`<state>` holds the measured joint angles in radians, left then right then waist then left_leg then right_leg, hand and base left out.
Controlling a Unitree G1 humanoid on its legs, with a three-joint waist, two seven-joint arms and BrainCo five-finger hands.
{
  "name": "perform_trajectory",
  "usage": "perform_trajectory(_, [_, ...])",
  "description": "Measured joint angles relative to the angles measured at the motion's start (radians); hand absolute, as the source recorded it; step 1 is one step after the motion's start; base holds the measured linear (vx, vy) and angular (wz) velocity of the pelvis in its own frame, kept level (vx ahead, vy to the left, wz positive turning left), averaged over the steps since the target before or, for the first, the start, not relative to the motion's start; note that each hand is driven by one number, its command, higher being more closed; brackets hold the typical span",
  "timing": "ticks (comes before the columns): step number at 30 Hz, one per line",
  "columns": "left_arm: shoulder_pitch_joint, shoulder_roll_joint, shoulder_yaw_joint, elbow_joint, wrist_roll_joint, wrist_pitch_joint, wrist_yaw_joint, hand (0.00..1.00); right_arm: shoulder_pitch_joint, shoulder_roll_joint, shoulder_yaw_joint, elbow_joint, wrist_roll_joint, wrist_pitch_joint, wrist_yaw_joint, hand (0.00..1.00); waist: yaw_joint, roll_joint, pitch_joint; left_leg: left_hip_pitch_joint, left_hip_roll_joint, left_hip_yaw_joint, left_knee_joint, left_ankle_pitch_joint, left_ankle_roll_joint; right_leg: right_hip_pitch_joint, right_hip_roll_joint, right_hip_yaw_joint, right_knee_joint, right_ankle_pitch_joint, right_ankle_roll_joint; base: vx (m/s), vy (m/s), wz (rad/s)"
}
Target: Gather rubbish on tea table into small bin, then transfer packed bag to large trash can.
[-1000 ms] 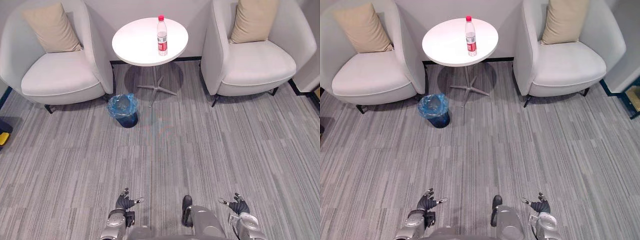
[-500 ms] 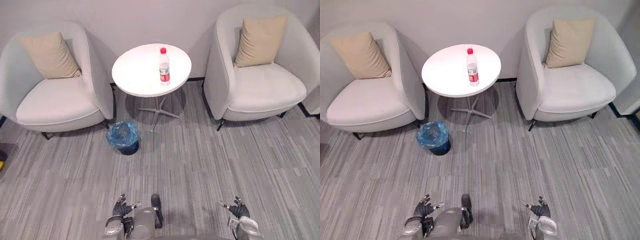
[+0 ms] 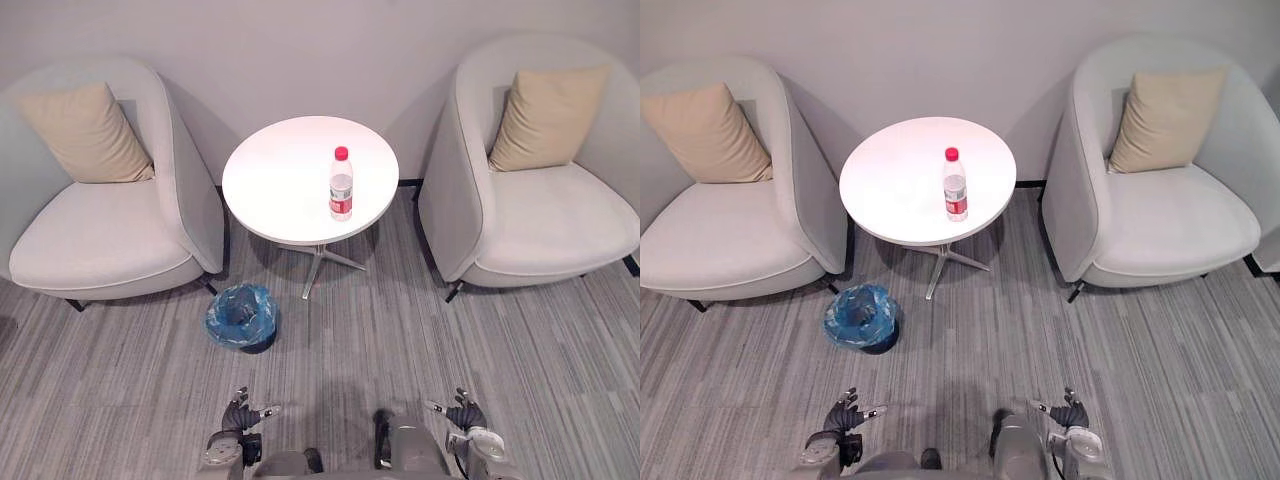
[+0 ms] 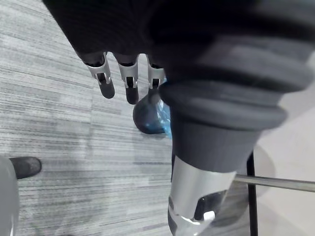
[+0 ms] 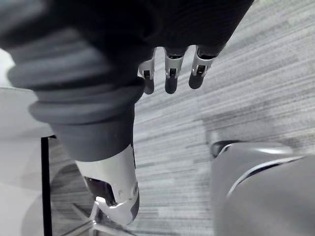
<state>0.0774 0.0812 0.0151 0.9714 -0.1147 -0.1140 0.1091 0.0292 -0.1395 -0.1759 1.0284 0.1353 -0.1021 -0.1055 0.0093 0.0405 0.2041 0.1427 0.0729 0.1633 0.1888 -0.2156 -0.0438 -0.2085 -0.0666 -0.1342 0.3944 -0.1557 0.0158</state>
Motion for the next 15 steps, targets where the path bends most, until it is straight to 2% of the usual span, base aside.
perform_trajectory(2, [-0.004,-0.014,0.016,0.001,0.001,0.001,-0.001,0.00,0.018,0.006,-0.025,-0.002,0.002,0.000,-0.001,0.00,-0.013,0.002,0.002,-0.088,0.041,-0.022,0.206,-0.006,-0.011,0.058,0.008,-0.033,-0.040,-0.020,-0.003,0.21,-0.268,0.53])
perform_trajectory(4, [0.017,-0.044,0.070,-0.032,0.000,0.000,-0.004,0.00,0.067,0.015,-0.018,-0.053,0.013,-0.002,-0.003,0.00,-0.004,0.005,0.009,-0.208,0.142,0.016,0.568,0.004,-0.037,0.181,0.048,-0.057,-0.108,-0.040,-0.035,0.25,-0.222,0.22])
perform_trajectory(5, [0.019,-0.044,0.071,-0.041,0.000,0.000,-0.005,0.00,0.079,0.017,-0.019,-0.064,0.016,-0.003,-0.004,0.00,0.009,0.011,0.010,-0.226,0.173,0.045,0.637,0.003,-0.035,0.215,0.054,-0.058,-0.120,-0.046,-0.040,0.22,-0.130,-0.12])
perform_trajectory(6, [0.020,-0.044,0.071,-0.041,0.001,0.000,-0.005,0.00,0.080,0.019,-0.020,-0.063,0.021,-0.003,-0.004,0.00,0.009,0.013,0.009,-0.239,0.184,0.061,0.663,0.000,-0.031,0.237,0.056,-0.057,-0.132,-0.049,-0.041,0.20,-0.079,-0.15])
perform_trajectory(8, [0.020,-0.044,0.070,-0.040,0.001,0.000,-0.006,0.00,0.073,0.014,-0.022,-0.063,0.022,-0.003,-0.005,0.00,0.008,0.013,0.009,-0.293,0.188,0.098,0.637,-0.006,-0.023,0.282,0.049,-0.045,-0.177,-0.050,-0.044,0.24,0.005,-0.13])
perform_trajectory(9, [0.014,-0.042,0.071,-0.041,0.000,-0.002,-0.007,0.00,0.070,0.014,-0.024,-0.063,0.022,-0.003,-0.005,0.00,0.011,0.012,0.009,-0.319,0.180,0.111,0.565,-0.007,-0.021,0.298,0.042,-0.036,-0.191,-0.049,-0.042,0.25,0.071,-0.16])
perform_trajectory(10, [0.011,-0.041,0.070,-0.040,0.000,0.000,-0.008,0.00,0.067,0.013,-0.031,-0.062,0.022,-0.002,-0.005,0.00,0.011,0.010,0.010,-0.327,0.156,0.114,0.475,-0.007,-0.021,0.302,0.030,-0.035,-0.188,-0.042,-0.026,0.27,0.119,-0.16])
perform_trajectory(11, [0.012,-0.041,0.065,-0.039,0.001,0.000,-0.013,0.00,0.068,0.014,-0.043,-0.061,0.022,-0.002,-0.005,0.00,0.011,0.008,0.011,-0.321,0.115,0.113,0.319,0.012,-0.030,0.313,0.010,-0.033,-0.187,-0.048,-0.013,0.22,0.120,-0.08])
perform_trajectory(12, [0.012,-0.042,0.063,-0.038,0.002,0.000,-0.016,0.00,0.069,0.013,-0.044,-0.061,0.023,-0.002,-0.006,0.00,0.011,0.009,0.010,-0.315,0.096,0.112,0.236,0.037,-0.034,0.320,0.001,-0.032,-0.187,-0.056,0.000,0.35,0.219,-0.06])
perform_trajectory(13, [0.014,-0.045,0.053,-0.036,0.003,0.000,-0.018,0.00,0.072,-0.001,-0.051,-0.060,0.023,-0.002,-0.006,0.00,0.012,0.034,0.004,-0.298,0.066,0.098,0.041,0.204,-0.028,0.335,0.006,-0.023,-0.184,-0.074,0.028,0.38,0.243,-0.11])
perform_trajectory(14, [0.014,-0.042,0.054,-0.027,0.003,0.001,-0.019,0.00,0.066,0.005,-0.049,-0.053,0.023,-0.001,-0.007,0.00,0.023,0.035,0.002,-0.267,0.046,0.096,0.013,0.248,0.030,0.349,-0.001,0.001,-0.186,-0.085,0.044,0.39,0.237,-0.04])
perform_trajectory(15, [0.010,-0.039,0.053,-0.023,0.005,0.001,-0.018,0.00,0.066,0.012,-0.045,-0.055,0.023,-0.001,-0.006,0.00,0.023,0.018,-0.002,-0.255,0.027,0.098,-0.007,0.253,0.023,0.354,-0.012,0.014,-0.196,-0.084,0.045,0.30,0.174,0.17])
